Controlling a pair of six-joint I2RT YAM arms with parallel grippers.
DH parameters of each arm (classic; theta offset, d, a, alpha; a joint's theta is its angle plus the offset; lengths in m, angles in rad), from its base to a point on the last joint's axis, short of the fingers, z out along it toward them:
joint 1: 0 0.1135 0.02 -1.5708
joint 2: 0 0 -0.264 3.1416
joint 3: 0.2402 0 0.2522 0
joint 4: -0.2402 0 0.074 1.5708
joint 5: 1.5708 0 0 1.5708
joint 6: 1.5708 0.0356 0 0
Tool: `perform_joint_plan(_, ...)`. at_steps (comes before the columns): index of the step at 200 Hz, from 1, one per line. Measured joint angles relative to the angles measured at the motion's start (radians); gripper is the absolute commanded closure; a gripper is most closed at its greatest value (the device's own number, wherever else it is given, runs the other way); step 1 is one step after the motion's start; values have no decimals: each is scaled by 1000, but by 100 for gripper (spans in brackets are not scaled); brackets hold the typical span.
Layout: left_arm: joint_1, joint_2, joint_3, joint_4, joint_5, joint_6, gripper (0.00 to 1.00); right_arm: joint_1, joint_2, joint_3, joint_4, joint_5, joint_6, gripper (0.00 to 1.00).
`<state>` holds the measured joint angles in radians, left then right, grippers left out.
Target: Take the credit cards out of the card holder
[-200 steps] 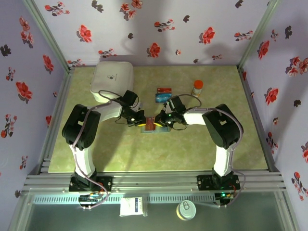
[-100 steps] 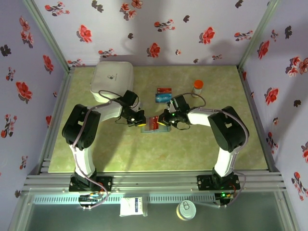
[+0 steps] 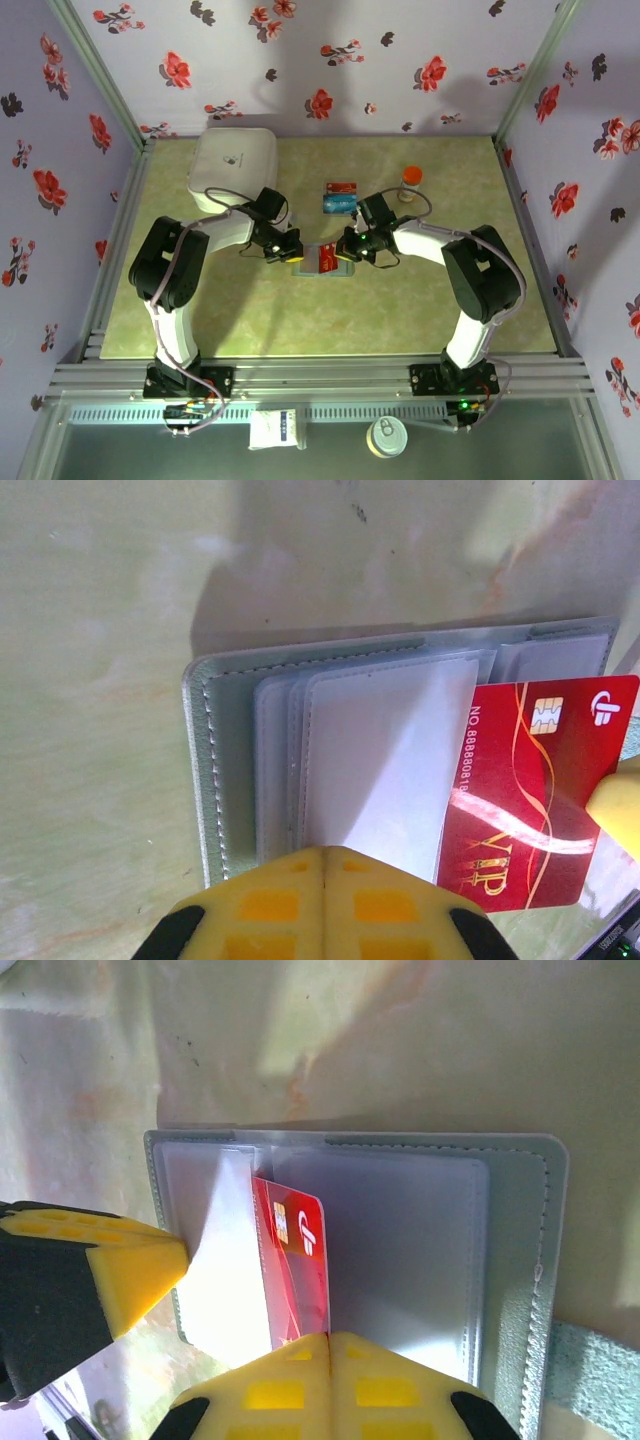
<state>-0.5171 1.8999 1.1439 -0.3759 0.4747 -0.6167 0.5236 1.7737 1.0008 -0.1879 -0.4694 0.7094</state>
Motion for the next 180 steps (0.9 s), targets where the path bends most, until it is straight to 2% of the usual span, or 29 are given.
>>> perform_joint_plan(122, 0, 0, -1, 1, 4, 0, 100, 46, -16, 28, -67, 100, -2, 92)
perform_joint_plan(180, 0, -1, -3, 5, 6, 0, 100, 74, -20, 41, -72, 102, 18, 85)
